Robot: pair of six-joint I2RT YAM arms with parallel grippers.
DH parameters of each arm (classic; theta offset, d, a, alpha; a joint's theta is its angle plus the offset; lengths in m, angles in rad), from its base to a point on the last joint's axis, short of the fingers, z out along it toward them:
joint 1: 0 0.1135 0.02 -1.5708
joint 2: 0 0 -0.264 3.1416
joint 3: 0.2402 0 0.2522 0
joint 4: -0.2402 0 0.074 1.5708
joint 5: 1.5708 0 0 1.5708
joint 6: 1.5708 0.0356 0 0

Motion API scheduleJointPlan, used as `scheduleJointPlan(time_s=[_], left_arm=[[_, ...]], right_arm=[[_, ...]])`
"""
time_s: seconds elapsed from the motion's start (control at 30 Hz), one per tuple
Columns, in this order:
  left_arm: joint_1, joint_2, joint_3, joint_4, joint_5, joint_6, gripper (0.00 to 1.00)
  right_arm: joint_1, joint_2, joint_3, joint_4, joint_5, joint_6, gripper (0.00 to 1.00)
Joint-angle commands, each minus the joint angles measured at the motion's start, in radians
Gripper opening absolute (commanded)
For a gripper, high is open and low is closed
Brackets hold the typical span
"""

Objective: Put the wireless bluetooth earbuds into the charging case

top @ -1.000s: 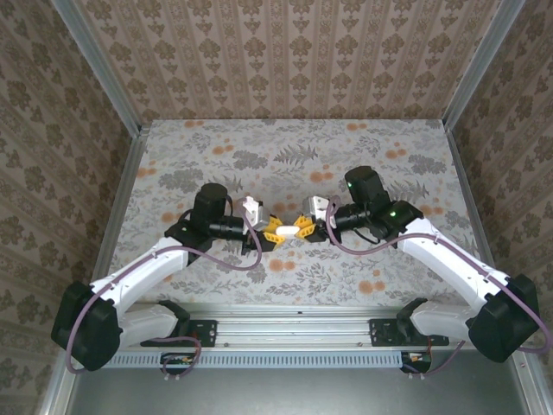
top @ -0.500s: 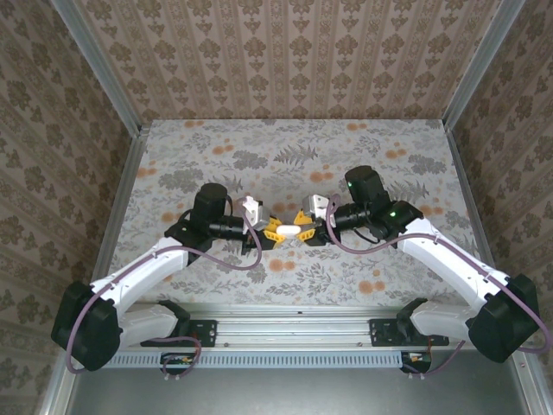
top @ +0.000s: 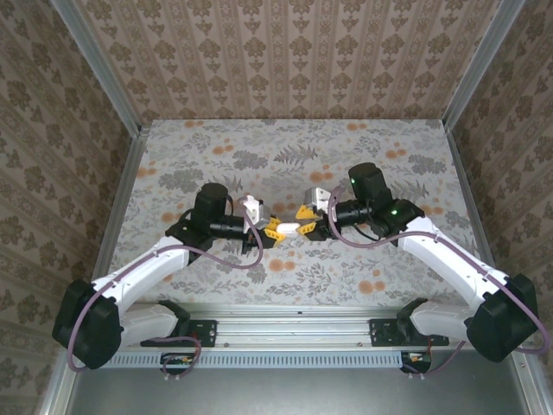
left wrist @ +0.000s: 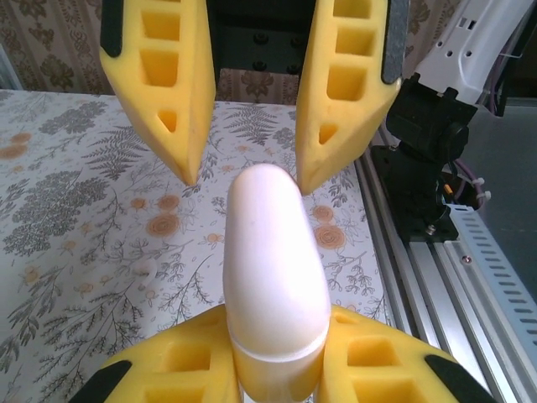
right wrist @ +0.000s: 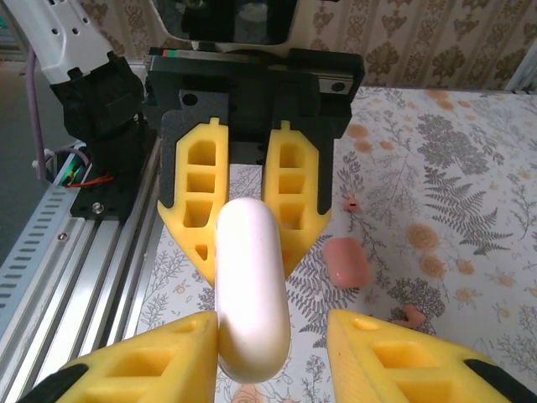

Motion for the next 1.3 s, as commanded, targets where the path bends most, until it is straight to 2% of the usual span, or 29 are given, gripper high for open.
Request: scheduleJointPlan(time_s=[0.0,0.3,0.47,0.6,0.77,0.93,1.07,1.27], left_arm=[[-0.004,0.004,0.015,-0.025,0.049,0.025,0.21],[-0.006,0.001,0.015,-0.024,0.051,0.025,0.21],[-0.006,-0.003,0.001,0.0,0.034,0.003,0.2],[-0.005,-0.007,-0.032,0.069,-0.045,-0.069,0.2],[-0.004,-0.026,-0.106,0.167,-0.191,-0.178,0.2],[-0.004,-0.071,-0.199,0.238,-0.368,-0.252,0.19],[-0.004,-0.102,-0.244,0.242,-0.421,-0.246,0.19],[-0.013,-0.127,-0.288,0.253,-0.588,-0.257,0.18]], right_arm=[[-0.029,-0.004,0.0,0.062,0.026,0.04,0.38],[-0.047,0.017,0.001,0.092,0.093,0.08,0.38],[-0.05,0.009,-0.004,0.112,0.092,0.108,0.39],[-0.057,-0.018,0.001,0.122,0.105,0.181,0.41],[-0.063,-0.037,0.05,0.027,0.217,0.312,0.42],[-0.063,0.001,0.129,-0.146,0.38,0.543,0.44],[-0.062,0.064,0.184,-0.287,0.496,0.801,0.46],[-0.058,0.232,0.28,-0.534,0.531,1.111,0.45]])
